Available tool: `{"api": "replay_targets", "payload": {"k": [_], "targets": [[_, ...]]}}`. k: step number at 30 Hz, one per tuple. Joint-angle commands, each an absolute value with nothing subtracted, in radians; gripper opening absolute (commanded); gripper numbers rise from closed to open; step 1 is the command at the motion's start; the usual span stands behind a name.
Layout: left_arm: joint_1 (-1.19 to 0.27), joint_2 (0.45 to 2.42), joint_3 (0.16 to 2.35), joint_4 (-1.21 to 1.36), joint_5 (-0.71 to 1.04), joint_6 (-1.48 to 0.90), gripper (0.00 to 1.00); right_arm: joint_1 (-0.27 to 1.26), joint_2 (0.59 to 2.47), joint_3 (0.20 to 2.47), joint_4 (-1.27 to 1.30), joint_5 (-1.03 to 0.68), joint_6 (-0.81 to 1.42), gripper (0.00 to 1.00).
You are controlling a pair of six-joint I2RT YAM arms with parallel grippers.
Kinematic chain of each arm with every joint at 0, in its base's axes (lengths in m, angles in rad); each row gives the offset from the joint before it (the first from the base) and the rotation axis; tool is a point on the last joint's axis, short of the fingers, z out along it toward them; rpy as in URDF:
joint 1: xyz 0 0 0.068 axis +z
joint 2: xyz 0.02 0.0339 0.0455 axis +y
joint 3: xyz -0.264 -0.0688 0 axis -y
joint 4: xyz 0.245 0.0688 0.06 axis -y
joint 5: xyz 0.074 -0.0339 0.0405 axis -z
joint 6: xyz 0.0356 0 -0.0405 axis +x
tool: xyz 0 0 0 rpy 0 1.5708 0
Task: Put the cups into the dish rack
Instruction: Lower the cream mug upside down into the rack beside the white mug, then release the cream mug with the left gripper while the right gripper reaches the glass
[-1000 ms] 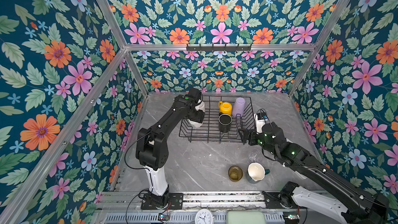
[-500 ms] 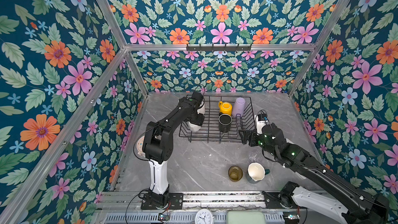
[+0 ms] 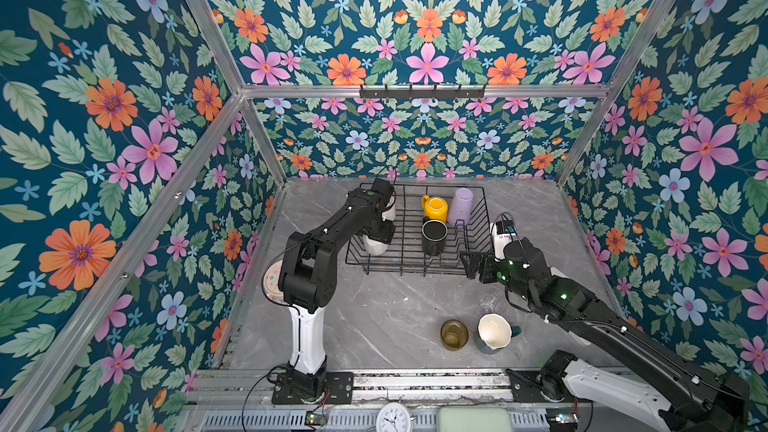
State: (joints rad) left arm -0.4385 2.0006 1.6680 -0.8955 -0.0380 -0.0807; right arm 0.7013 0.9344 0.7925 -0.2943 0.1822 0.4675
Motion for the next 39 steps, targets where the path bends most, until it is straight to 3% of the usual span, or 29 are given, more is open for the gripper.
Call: {"api": "replay_targets", "payload": {"k": [1, 6, 18, 24, 31, 39], "targets": [[-0.437, 2.0, 1.665, -0.875, -0.084, -0.085, 0.78, 0.701, 0.936, 0.793, -0.3, 0.176, 0.476, 0.99], [-0.438, 1.99, 1.659, -0.871, -0.086, -0.086, 0.9, 0.702, 0.938, 0.796, -0.301, 0.175, 0.474, 0.99], [-0.437, 1.932, 1.653, -0.857, -0.032, -0.086, 0.96, 0.701, 0.949, 0.821, -0.346, 0.167, 0.471, 0.97], [-0.437, 1.812, 1.618, -0.796, -0.038, -0.084, 1.0, 0.71, 1.022, 0.903, -0.512, 0.111, 0.471, 0.86], [-0.436, 1.565, 1.47, -0.598, -0.119, -0.126, 1.0, 0.921, 1.129, 1.009, -0.758, 0.268, 0.575, 0.81], [-0.421, 1.236, 1.2, -0.333, -0.189, -0.185, 1.0, 1.148, 1.247, 1.055, -0.879, 0.299, 0.813, 0.73]]}}
